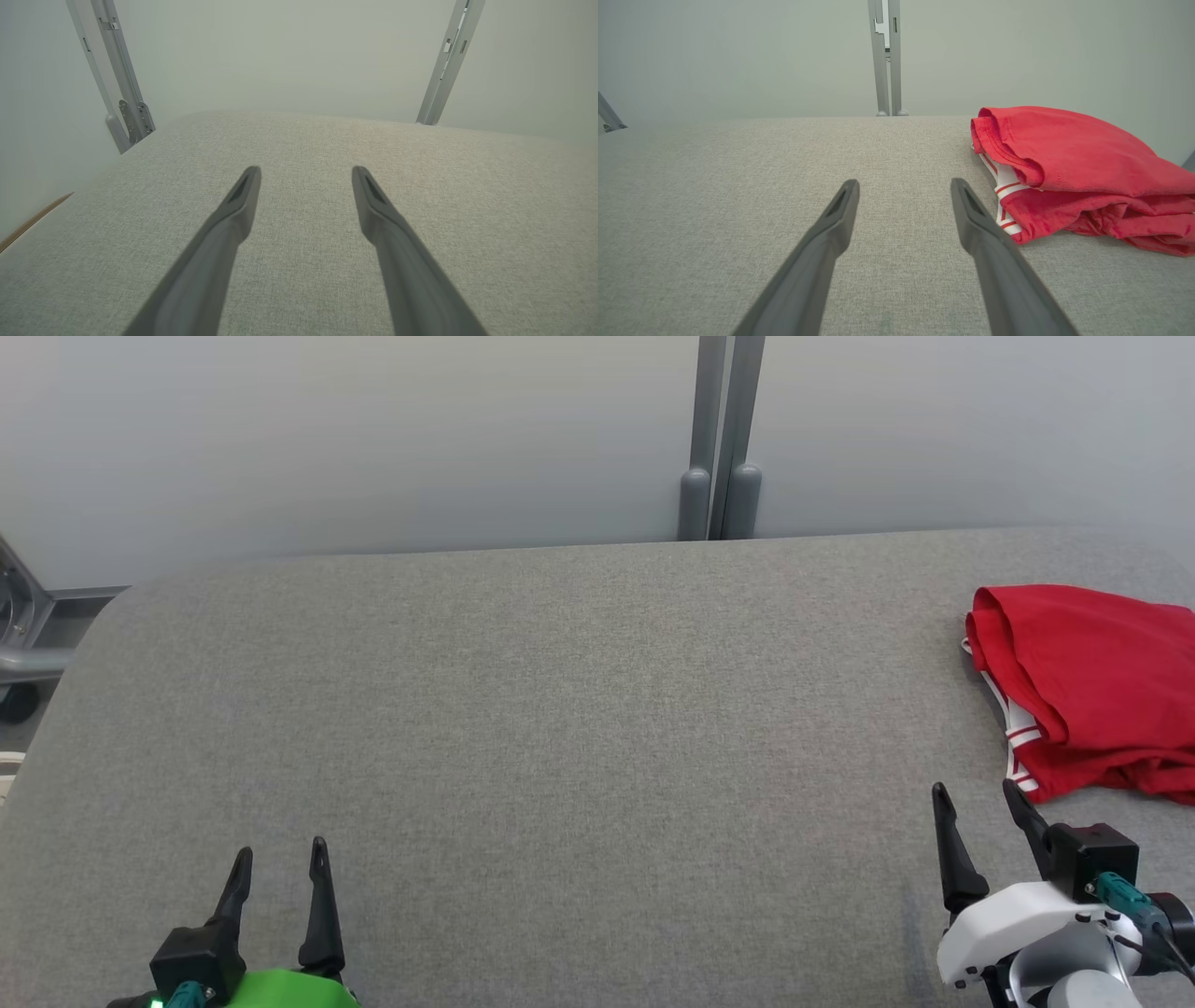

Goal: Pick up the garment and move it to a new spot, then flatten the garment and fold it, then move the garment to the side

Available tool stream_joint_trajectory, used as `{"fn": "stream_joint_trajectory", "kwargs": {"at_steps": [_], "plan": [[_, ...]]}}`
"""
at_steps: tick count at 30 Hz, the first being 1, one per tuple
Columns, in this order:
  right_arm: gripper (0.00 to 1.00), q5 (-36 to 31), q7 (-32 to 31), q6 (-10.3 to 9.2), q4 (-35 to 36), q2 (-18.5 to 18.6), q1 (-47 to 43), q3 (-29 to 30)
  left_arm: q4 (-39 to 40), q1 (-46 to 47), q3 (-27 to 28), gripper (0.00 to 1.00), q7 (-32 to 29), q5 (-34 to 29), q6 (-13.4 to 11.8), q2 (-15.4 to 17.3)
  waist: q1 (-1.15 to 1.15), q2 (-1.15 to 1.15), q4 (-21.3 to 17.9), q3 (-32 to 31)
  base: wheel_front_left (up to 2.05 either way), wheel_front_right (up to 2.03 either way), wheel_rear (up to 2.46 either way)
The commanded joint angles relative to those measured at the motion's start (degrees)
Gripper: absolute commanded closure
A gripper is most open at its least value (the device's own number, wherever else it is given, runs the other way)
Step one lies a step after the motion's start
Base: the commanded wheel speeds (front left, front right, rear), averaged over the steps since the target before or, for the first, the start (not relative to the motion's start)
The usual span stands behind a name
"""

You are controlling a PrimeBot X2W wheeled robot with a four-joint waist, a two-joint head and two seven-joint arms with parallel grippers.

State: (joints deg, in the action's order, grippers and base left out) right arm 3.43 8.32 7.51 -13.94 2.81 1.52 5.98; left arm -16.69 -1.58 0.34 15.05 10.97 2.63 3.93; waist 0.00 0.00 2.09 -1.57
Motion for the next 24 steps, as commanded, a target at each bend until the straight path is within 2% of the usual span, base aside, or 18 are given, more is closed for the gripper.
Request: {"fn": "stream_joint_trajectory", "kwargs": {"at_steps": [1, 7, 8, 13, 24], "plan": [[0.0, 0.34, 0.04, -0.06, -0.04, 0.18, 0.17, -0.04, 0.31, -0.21, 0.35, 0.0, 0.15, -0.12, 0.36, -0.14, 0.0, 0.0, 0.01, -0.06, 0.0, 0.0, 0.0], [0.0, 0.72, -0.38, -0.06, -0.39, 0.17, 0.16, -0.11, 0.55, -0.51, 0.74, 0.0, 0.15, -0.07, 0.83, -0.32, 0.0, 0.0, 0.15, -0.14, 0.0, 0.0, 0.0], [1.0, 0.39, -0.25, 0.0, -0.29, 0.0, 0.0, -0.15, 0.32, 0.0, 0.59, 1.0, 0.0, 0.04, 0.51, -0.32, 0.0, 0.0, 0.15, -0.14, 0.0, 0.0, 0.0], [1.0, 0.5, -0.32, 0.02, -2.77, -0.57, -1.18, -0.11, -2.28, -0.38, 0.48, 1.0, -0.49, 0.21, 0.54, -0.91, 0.0, 0.0, 0.15, -0.13, 0.0, 0.0, 0.0], [1.0, 12.17, -2.65, 0.02, -2.24, -0.5, -0.76, 1.2, -2.57, 1.61, 0.58, 1.0, -3.41, 11.0, 1.12, -0.94, 0.0, 0.0, -0.02, 0.01, 0.0, 0.0, 0.0]]}}
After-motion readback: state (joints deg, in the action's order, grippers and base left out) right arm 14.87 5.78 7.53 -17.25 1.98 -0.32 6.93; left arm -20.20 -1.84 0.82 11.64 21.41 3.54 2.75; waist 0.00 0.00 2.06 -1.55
